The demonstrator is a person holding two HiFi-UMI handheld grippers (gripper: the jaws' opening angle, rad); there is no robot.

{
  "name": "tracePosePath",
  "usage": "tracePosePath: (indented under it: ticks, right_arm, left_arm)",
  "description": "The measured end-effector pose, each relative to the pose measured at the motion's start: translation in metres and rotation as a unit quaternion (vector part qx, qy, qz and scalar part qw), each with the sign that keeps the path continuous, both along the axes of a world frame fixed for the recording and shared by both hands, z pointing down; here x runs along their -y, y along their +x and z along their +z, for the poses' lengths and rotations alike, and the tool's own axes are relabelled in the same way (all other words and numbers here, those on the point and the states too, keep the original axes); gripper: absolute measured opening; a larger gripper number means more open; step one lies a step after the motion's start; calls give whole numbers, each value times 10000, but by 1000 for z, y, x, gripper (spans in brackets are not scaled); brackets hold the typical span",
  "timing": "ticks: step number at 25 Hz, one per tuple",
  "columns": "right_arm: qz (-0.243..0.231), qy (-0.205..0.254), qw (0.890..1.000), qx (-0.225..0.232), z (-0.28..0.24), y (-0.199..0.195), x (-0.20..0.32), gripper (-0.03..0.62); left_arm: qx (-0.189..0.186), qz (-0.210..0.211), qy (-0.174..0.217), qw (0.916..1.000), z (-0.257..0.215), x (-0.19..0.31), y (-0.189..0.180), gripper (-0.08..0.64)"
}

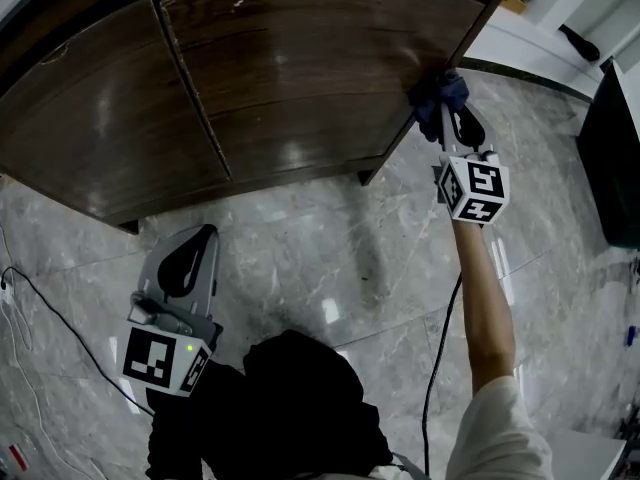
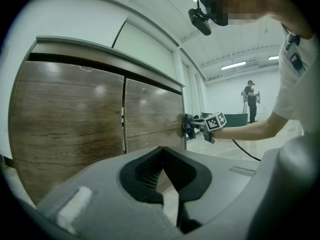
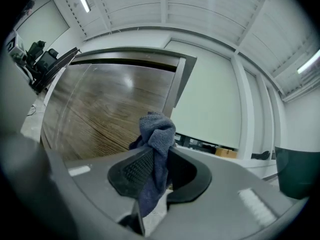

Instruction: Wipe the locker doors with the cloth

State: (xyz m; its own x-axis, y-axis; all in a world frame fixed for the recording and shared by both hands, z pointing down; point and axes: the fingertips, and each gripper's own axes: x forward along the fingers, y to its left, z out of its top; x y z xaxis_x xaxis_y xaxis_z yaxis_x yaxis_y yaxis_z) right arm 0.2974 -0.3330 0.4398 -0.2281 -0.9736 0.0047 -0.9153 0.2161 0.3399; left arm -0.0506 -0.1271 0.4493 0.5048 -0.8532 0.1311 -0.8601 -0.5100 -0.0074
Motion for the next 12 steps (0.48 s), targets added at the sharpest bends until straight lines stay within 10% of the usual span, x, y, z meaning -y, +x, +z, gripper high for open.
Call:
tracePosePath:
  ticks: [6, 12]
  right_arm:
    - [418, -135, 9990, 98, -39, 11, -23, 81]
    - [660, -715, 9939, 516, -123, -6, -77, 81]
  left_arm:
    - [-108, 196, -354, 9991, -12, 13, -2, 2]
    - [-365, 178, -750, 9964, -126, 13, -15, 3]
